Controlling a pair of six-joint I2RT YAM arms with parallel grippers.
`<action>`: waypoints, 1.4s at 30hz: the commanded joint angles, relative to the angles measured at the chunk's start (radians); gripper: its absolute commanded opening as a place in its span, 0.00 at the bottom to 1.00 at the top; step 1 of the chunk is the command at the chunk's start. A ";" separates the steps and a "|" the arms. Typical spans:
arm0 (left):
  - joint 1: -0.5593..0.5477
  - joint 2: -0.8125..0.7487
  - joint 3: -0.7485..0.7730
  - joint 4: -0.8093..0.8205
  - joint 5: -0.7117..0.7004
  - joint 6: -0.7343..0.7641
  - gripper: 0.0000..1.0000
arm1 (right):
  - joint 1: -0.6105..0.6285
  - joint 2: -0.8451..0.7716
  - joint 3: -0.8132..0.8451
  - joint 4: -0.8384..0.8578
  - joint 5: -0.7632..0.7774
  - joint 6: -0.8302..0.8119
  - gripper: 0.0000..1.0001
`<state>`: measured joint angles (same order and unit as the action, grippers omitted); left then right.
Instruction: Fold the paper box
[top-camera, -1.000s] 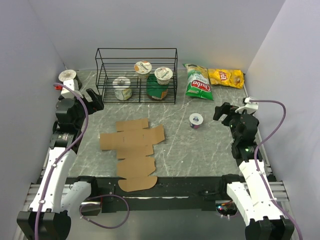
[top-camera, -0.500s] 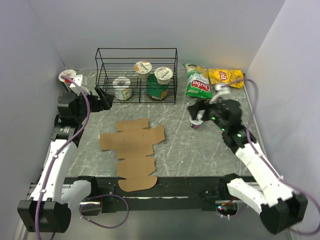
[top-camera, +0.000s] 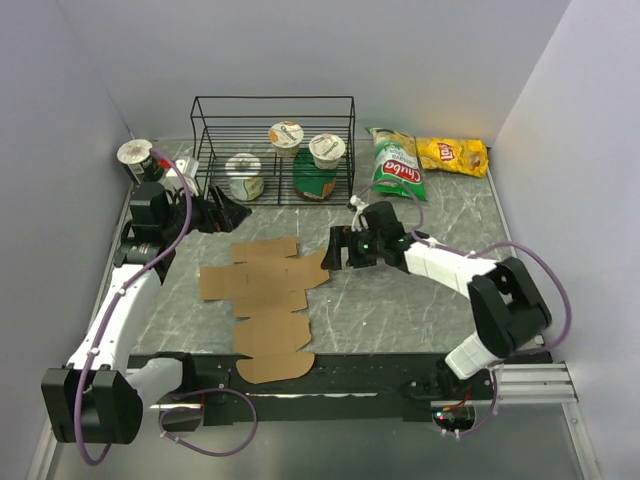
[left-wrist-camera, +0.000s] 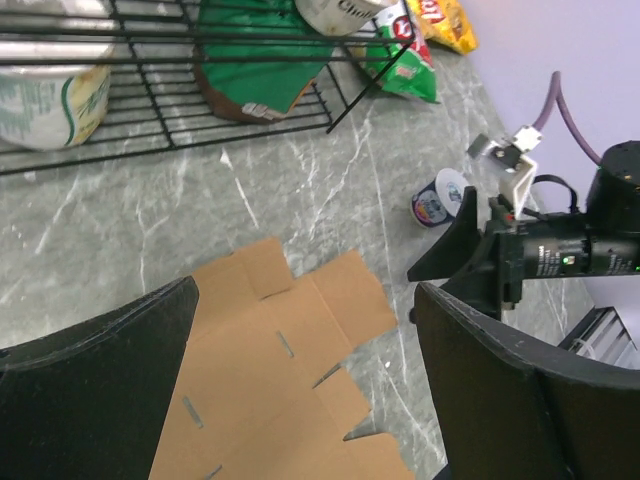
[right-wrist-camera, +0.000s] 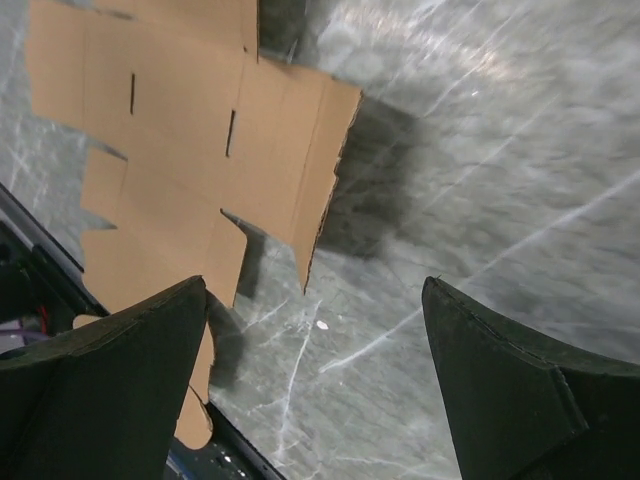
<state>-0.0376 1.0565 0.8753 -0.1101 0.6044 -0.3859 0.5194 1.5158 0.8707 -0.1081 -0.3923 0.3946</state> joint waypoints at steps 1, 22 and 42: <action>0.007 0.008 0.004 -0.002 -0.037 -0.015 0.96 | 0.017 0.069 0.079 0.082 -0.045 0.032 0.94; 0.067 0.088 -0.038 0.019 0.098 -0.060 0.96 | 0.045 0.245 0.162 0.090 -0.060 -0.040 0.01; 0.077 0.026 -0.096 0.201 0.209 -0.090 0.96 | -0.160 -0.295 -0.068 0.117 -0.158 -0.121 0.00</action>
<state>0.0425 1.0958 0.7952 0.0109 0.8112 -0.4587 0.3779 1.3079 0.8249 -0.0010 -0.5011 0.3134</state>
